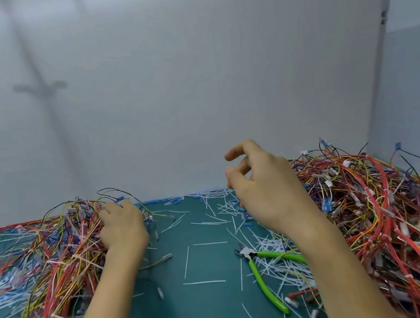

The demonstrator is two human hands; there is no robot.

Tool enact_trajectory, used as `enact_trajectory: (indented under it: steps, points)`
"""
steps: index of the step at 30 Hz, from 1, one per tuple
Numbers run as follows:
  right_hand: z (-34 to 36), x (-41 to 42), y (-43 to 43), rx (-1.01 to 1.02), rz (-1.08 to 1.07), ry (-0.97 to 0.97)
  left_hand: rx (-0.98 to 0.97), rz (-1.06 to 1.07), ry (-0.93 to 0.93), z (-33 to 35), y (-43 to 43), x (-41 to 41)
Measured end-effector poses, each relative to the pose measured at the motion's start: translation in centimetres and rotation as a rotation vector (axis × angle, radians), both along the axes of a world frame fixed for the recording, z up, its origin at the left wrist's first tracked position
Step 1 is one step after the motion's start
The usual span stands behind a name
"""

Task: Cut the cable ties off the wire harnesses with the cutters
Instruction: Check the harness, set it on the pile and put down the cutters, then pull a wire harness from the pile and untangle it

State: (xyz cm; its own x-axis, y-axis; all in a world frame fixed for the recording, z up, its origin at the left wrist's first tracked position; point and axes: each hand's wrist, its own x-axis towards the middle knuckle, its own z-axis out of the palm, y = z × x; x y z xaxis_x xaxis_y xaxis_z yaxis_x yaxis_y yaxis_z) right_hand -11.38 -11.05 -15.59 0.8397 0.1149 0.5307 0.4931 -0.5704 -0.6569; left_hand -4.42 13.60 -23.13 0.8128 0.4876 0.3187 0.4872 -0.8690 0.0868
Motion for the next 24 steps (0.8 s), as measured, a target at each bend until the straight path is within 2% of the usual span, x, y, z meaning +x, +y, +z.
enact_trajectory:
  steps: [3,8,14,20,24]
  points:
    - [-0.1,0.0,0.0,-0.025,0.006,0.009,0.081,0.034,0.061,0.7,0.1,-0.6]
    - [-0.2,0.0,0.1,-0.072,0.021,0.012,0.328,0.086,0.247,1.5,0.8,-1.2]
    - [-0.3,0.0,0.4,-0.162,0.062,0.051,0.314,0.053,0.239,1.5,0.7,-1.0]
    - [-0.6,-0.1,0.5,-0.247,0.089,0.093,0.446,0.046,0.295,0.8,-0.1,-0.5]
    - [-0.7,-0.1,0.6,-0.250,0.111,0.117,0.437,0.044,0.272,0.2,-0.3,-0.4]
